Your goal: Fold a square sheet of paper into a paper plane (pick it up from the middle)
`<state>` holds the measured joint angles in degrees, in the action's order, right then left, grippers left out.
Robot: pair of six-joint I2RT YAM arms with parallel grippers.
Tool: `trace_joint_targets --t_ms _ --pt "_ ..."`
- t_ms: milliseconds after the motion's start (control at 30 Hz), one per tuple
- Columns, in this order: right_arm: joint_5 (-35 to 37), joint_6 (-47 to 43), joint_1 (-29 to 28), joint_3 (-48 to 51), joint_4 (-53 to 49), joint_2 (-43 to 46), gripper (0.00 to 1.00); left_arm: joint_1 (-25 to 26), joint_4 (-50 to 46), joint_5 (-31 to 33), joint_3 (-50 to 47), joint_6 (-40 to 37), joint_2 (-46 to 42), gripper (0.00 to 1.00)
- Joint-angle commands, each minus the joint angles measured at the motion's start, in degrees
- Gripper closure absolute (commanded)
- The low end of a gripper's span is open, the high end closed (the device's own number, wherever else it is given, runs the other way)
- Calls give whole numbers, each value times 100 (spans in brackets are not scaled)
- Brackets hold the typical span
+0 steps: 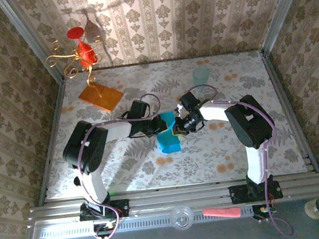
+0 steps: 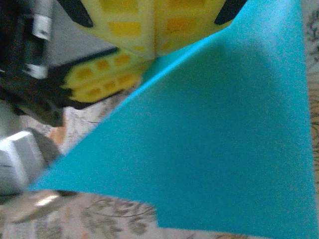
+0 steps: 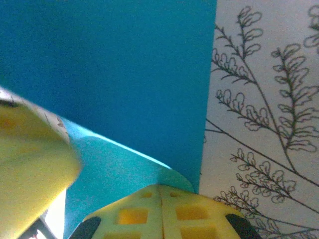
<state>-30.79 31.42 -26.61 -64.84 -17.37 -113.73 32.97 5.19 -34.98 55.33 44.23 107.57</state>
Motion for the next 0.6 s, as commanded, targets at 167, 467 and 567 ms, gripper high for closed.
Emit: trace_joint_targets --t_ms 167,467,567 --pt "1672 -118 32 537 -1041 -940 91 -521 175 -11 -289 146 303 100" --pt "1696 -114 33 569 -1014 -958 92 -1247 -79 99 -571 -182 -226 100" --pt "1691 -107 33 569 -1006 -969 91 -931 219 113 -449 -28 -603 100"
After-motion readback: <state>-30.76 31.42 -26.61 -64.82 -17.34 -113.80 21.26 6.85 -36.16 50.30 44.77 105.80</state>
